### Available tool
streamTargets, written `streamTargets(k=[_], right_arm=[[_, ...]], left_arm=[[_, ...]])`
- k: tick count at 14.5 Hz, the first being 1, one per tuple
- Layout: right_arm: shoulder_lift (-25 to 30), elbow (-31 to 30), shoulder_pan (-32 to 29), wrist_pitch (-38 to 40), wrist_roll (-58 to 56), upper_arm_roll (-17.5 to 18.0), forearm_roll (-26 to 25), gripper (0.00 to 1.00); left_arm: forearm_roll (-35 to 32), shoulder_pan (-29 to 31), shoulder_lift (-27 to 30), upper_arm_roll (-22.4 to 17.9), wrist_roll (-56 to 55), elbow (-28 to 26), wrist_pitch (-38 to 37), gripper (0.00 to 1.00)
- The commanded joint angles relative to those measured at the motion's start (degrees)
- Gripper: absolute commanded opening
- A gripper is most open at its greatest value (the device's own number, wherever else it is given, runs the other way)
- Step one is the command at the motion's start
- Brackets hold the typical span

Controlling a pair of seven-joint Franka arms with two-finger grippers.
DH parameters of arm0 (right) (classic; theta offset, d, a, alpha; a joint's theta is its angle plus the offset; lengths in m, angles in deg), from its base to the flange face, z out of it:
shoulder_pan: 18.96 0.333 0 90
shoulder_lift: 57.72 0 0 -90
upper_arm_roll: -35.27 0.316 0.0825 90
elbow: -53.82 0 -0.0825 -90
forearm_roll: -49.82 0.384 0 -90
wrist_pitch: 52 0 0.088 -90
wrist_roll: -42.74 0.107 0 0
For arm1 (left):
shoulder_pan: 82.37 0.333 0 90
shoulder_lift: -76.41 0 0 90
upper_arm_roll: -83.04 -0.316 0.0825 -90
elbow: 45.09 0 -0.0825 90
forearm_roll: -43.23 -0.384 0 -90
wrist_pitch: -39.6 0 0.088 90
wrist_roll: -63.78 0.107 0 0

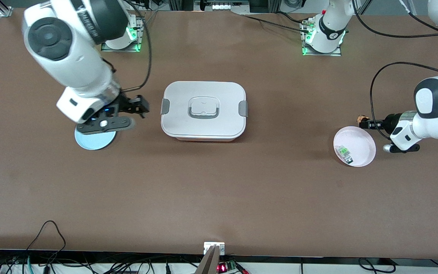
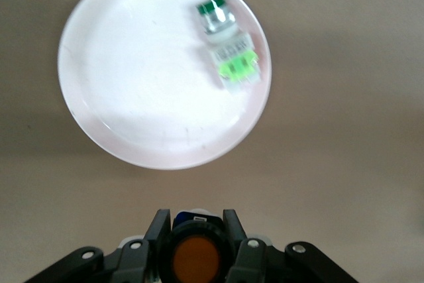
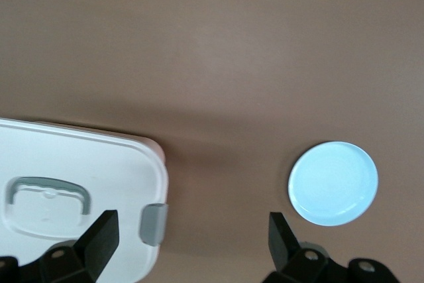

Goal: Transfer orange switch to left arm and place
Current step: 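Lower the switch onto the pink dish with the left gripper while the right gripper retracts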

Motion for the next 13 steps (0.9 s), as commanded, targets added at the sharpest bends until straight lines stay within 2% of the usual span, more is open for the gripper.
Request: streamTargets(k=[1, 3, 7, 10, 13], right_arm=[[8.05, -9.54, -0.31, -0.27, -4.67, -6.16, 3.81, 1.00], [11.83, -13.41, -0.22, -0.27, -10.20, -11.78, 7.06, 1.00], [17.64, -18.51, 1.01, -0.10, -13.73, -19.79, 8.57, 1.00], [21.51, -21.24, 1.71, -0.18, -14.44, -22.53, 8.48, 1.00], [25.73, -25.03, 1.63, -0.71, -14.53, -22.62, 8.22, 1.00]], left_arm=[[-2.58, -0.97, -4.62, -1.08, -1.49, 4.29, 3.48, 0.00], [-3.12, -1.06, -6.56, -1.08, -1.32, 4.30, 8.84, 0.00], [-3.20, -0.97, -7.97, -1.16, -1.58, 3.95, 9.39, 0.00], [-2.94, -0.97, -8.85, -1.16, -1.93, 3.25, 9.22, 0.00], [-2.68, -0.97, -9.38, -1.16, -3.25, 2.80, 9.13, 0.00]])
